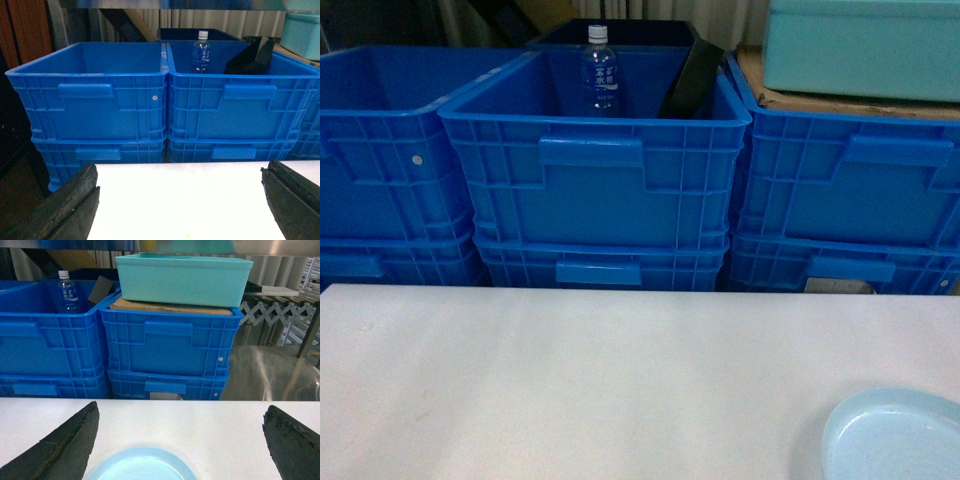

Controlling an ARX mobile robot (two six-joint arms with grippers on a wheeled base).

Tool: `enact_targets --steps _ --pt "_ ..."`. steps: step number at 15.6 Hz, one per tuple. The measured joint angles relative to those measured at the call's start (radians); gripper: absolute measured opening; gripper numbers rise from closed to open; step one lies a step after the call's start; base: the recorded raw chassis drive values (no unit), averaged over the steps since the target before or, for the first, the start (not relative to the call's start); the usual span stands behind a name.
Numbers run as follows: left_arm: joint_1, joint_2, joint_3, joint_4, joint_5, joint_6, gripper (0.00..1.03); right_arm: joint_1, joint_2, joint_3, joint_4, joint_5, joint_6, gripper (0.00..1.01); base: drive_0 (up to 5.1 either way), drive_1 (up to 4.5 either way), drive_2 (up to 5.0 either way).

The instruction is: Place blue tray on left shelf second layer neatly

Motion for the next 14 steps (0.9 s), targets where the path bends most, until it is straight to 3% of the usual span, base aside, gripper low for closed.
enact_targets --steps 14 --pt "0.000 0.000 0.000 0.000 0.000 0.000 0.98 0.000 0.000 0.000 0.000 0.000 0.000 0.98 0.0 0.00 0.0"
